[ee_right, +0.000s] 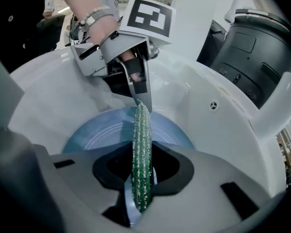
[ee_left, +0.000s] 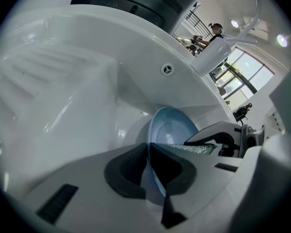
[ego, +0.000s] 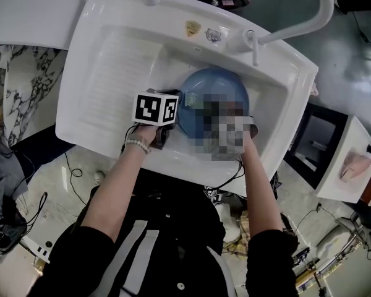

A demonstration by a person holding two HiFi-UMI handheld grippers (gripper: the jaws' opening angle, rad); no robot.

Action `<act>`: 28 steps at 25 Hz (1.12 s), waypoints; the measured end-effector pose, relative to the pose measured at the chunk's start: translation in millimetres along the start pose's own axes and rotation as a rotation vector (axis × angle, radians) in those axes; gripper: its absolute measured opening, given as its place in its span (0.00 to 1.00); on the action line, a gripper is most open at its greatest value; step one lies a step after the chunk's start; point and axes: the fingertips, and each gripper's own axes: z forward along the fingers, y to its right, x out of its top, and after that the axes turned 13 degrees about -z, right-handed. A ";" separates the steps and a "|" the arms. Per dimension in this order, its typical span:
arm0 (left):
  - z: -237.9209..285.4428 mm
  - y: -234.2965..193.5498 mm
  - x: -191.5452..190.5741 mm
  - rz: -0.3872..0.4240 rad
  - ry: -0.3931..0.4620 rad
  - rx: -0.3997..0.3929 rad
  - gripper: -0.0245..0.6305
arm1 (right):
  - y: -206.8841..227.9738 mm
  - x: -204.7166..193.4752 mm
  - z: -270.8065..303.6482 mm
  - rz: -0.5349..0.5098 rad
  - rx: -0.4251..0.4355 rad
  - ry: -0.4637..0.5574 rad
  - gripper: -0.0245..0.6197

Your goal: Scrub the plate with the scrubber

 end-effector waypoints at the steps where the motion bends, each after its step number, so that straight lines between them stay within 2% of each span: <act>1: -0.1 -0.1 0.1 0.000 0.000 0.000 0.07 | -2.9 2.6 -0.3 -0.011 0.004 0.009 0.18; 8: 0.5 -1.1 0.2 -0.003 0.000 0.003 0.07 | -32.8 15.7 -8.3 -0.049 0.078 0.078 0.18; 14: 0.7 -2.1 0.0 -0.007 0.002 0.004 0.07 | -63.1 13.9 -23.6 -0.034 0.217 0.113 0.18; 20: 1.0 -3.1 -0.2 -0.007 0.003 0.005 0.07 | -84.6 5.2 -36.6 0.025 0.328 0.108 0.18; 23: 0.8 -3.5 -0.3 -0.004 0.003 0.006 0.07 | -89.6 -0.8 -43.2 0.017 0.370 0.084 0.18; 26: 0.4 -2.8 0.0 0.001 0.003 0.006 0.07 | -83.7 -6.1 -50.4 0.005 0.376 0.065 0.18; 28: 0.4 -2.4 -0.1 0.004 0.002 0.007 0.07 | -66.9 -12.1 -52.2 0.059 0.320 0.054 0.18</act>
